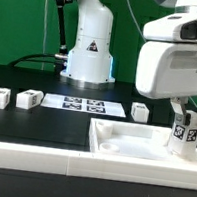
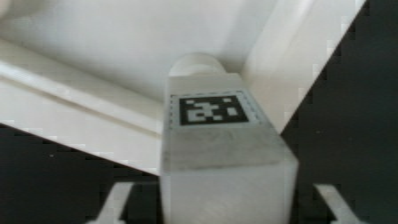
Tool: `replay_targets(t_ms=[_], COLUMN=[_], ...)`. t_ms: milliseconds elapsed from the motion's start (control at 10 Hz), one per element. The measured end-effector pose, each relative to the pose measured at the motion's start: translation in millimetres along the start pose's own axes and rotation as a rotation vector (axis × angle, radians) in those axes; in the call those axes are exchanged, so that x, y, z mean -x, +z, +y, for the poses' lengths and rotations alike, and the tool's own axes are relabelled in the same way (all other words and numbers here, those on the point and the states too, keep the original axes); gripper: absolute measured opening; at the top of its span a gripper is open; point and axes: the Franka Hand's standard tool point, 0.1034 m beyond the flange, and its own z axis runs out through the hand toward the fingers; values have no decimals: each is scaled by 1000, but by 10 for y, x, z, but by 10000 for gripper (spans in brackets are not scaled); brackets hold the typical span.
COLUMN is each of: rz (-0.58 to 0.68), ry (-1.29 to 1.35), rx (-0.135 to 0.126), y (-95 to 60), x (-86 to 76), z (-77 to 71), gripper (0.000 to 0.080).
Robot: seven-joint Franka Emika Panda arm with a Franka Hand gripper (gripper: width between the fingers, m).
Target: Assemble square table
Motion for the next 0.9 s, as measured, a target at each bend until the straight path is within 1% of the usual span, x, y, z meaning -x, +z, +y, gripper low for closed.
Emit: replay_targets(t_ms=[100, 200, 300, 500, 900], rz=[0, 0, 5, 29, 40], ry=[17, 64, 165, 358, 709], rx=[0, -12, -35, -38, -40], y=[0, -2, -6, 0, -1], x=[0, 13, 33, 17, 22], z=[2, 24, 81, 82, 138], gripper=[294, 294, 294, 294, 294])
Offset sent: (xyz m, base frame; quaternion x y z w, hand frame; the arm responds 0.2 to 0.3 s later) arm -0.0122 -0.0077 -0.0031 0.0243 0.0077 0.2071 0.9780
